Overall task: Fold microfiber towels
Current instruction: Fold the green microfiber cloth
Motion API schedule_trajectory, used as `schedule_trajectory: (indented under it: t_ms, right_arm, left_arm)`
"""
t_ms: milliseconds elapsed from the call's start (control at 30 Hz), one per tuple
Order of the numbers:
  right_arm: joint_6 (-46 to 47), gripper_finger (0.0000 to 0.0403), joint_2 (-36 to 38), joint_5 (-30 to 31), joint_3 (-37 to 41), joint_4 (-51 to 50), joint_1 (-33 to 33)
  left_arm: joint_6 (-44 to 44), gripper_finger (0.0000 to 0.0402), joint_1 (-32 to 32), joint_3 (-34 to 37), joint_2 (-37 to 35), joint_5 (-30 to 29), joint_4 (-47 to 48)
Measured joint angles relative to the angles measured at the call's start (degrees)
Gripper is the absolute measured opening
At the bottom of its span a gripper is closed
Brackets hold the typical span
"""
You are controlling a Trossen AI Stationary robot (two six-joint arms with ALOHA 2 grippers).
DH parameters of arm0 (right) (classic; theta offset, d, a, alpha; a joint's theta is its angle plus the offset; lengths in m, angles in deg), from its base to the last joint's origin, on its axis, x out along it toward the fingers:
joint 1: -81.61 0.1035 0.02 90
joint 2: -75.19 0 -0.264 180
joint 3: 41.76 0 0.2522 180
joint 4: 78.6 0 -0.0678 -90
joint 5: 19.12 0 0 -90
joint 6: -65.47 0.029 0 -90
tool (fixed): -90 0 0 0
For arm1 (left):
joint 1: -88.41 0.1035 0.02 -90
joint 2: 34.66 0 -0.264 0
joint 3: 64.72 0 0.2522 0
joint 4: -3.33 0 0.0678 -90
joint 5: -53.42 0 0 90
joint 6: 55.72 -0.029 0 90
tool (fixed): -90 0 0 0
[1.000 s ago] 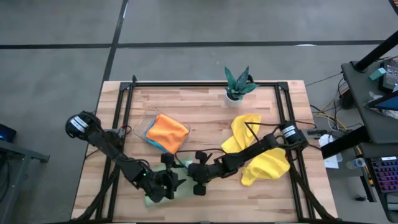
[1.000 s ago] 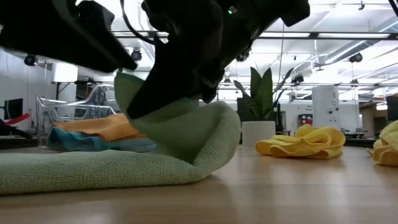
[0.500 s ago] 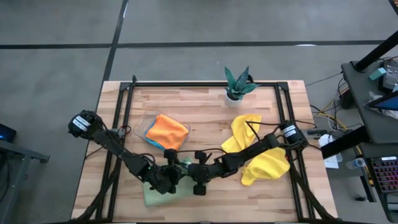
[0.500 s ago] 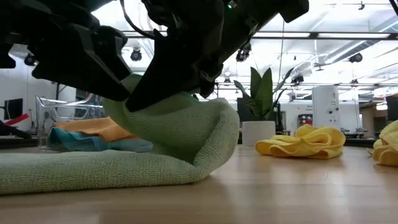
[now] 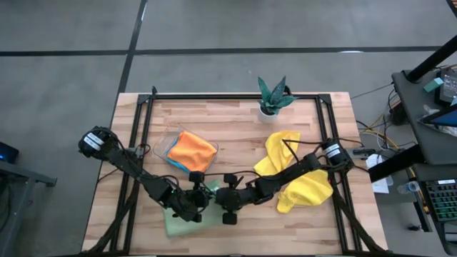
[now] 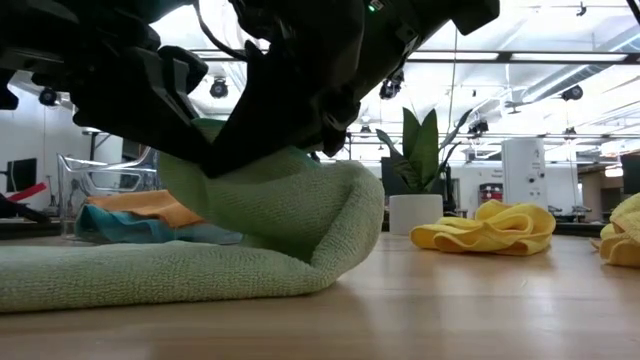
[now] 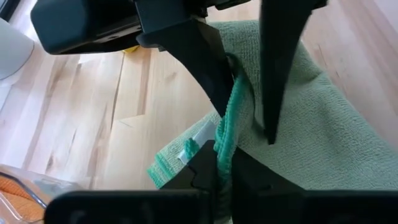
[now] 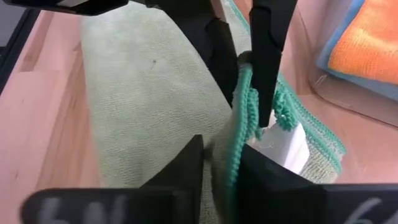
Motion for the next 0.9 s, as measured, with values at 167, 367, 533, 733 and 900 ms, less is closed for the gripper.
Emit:
schedule_trajectory:
  t_ms: [167,367,533,733,900]
  right_arm:
    - [0.0,0.0111,0.0,0.0,0.0,0.0,0.0]
    - [0.0,0.0146,1.3,-0.2,0.0,-1.5,0.0]
    - [-0.1,0.0166,4.3,0.0,0.1,-5.5,0.4]
    - [0.3,0.0182,7.6,0.0,1.9,-8.8,0.6]
    - [3.5,0.0191,11.0,0.0,5.5,-11.5,1.1]
  left_arm:
    - [0.3,0.0002,0.0,0.0,0.0,-0.1,0.0]
    - [0.2,0.0001,-0.2,0.0,-0.2,-0.3,0.5]
    - [0.3,0.0001,-0.7,-0.2,-0.7,-0.2,0.6]
    - [0.4,0.0000,-1.8,-0.4,-0.7,-0.2,0.7]
    - [0.4,0.0000,-3.9,-1.7,-1.5,-0.2,0.6]
